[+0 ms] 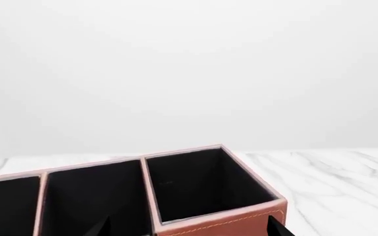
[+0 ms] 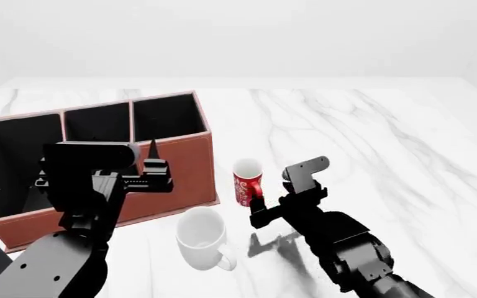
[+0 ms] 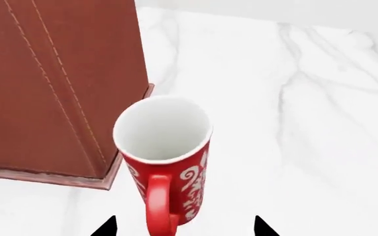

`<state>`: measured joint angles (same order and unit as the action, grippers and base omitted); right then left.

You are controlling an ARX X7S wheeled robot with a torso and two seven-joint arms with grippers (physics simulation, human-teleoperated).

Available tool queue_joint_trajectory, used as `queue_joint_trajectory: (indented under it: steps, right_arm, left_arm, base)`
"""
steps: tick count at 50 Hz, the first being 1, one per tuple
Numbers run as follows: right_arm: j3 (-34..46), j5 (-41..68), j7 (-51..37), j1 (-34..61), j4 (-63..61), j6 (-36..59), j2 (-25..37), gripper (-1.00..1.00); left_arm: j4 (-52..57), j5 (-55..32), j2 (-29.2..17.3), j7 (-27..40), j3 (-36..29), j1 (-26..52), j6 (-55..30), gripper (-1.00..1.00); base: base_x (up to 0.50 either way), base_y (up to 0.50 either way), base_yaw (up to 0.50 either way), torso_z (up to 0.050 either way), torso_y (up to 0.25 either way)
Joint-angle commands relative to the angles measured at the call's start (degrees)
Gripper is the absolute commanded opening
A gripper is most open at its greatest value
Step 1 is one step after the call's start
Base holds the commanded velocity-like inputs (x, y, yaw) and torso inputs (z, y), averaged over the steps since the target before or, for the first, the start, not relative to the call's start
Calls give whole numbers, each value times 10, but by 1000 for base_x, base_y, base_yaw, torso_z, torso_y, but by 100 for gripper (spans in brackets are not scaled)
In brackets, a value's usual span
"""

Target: Pick up the red mug and place it to the right of the caddy.

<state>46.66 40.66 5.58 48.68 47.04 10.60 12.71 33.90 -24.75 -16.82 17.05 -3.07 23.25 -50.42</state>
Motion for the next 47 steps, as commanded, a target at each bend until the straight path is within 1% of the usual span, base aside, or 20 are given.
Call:
queue_joint_trajectory:
  steps: [1,2,5,8,12,16,22,29,47]
  right_arm:
    - [-75,69,-106,-122,-403,80,183,100]
    - [-87,83,-119,-131,-450,84,207,100]
    - [-108,112,-135,-137,-521,93,243,100]
    - [-130,132,-151,-139,-573,92,269,100]
    - [-156,152,-160,-149,-606,72,282,100]
    - [-201,178,-178,-173,-634,25,286,100]
    - [-226,195,-180,-195,-674,-5,295,100]
    - [-232,198,-182,-201,-695,-12,300,100]
    - [-228,195,-172,-205,-692,-17,296,100]
  left_arm:
    - [-1,-3,-2,2,2,1,1,100]
    - [0,-3,-2,2,2,1,1,100]
    - [2,-5,-3,4,2,4,-3,100]
    - [3,-6,-3,5,2,6,-4,100]
    - [3,-7,-3,6,2,6,-4,100]
    - [2,-7,-4,7,1,6,-3,100]
    - [1,-9,-5,7,0,7,-2,100]
    - [2,-9,-6,8,0,4,2,100]
    - [-2,-11,-9,10,-3,3,7,100]
  base:
    - [0,0,0,0,0]
    - [0,0,0,0,0]
    - [0,0,0,0,0]
    - [0,0,0,0,0]
    - [0,0,0,0,0]
    - [0,0,0,0,0]
    - [0,0,0,0,0]
    - [0,0,0,0,0]
    - [0,0,0,0,0]
